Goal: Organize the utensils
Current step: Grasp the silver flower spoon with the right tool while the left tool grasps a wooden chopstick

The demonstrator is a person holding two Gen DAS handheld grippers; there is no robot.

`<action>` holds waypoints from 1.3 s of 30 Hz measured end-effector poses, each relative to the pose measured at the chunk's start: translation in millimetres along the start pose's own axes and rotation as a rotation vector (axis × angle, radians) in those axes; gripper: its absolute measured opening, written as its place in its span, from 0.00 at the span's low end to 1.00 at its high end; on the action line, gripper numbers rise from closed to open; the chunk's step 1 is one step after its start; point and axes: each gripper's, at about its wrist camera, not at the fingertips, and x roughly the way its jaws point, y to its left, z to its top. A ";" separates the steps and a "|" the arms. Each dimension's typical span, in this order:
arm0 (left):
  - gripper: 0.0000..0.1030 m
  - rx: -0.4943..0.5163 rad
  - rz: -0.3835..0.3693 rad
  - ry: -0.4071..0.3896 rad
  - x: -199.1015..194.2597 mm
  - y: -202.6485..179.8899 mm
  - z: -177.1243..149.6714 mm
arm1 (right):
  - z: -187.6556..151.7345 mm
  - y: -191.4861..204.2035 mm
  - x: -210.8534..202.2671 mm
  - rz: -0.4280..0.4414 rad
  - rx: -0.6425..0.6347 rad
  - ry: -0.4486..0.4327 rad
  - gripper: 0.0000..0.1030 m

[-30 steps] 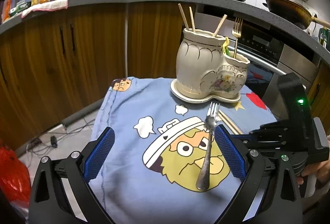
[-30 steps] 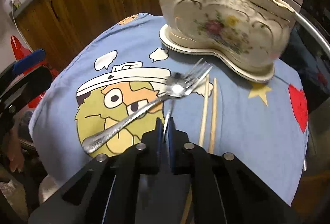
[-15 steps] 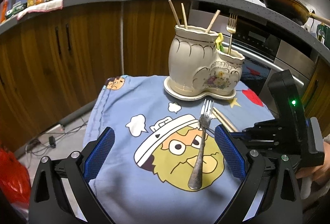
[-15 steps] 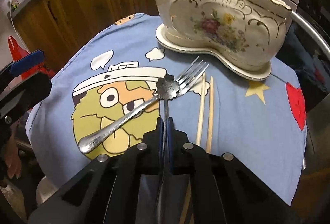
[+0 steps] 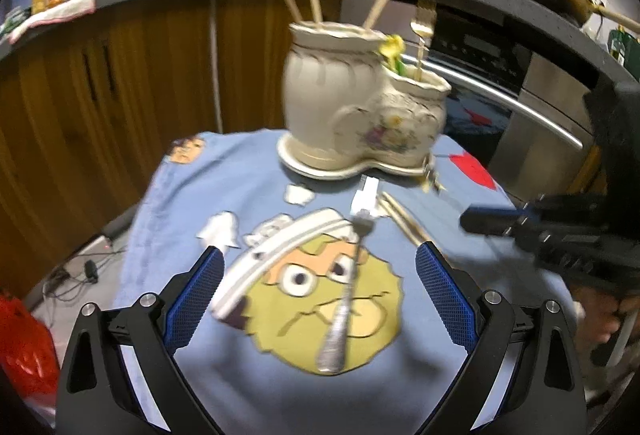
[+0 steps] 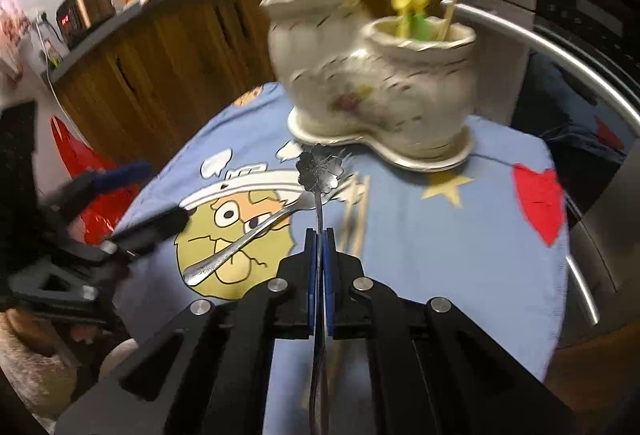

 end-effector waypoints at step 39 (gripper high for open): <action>0.06 0.190 0.051 0.323 60.5 -90.5 -15.2 | -29.8 -61.7 -20.6 0.062 0.088 -0.024 0.03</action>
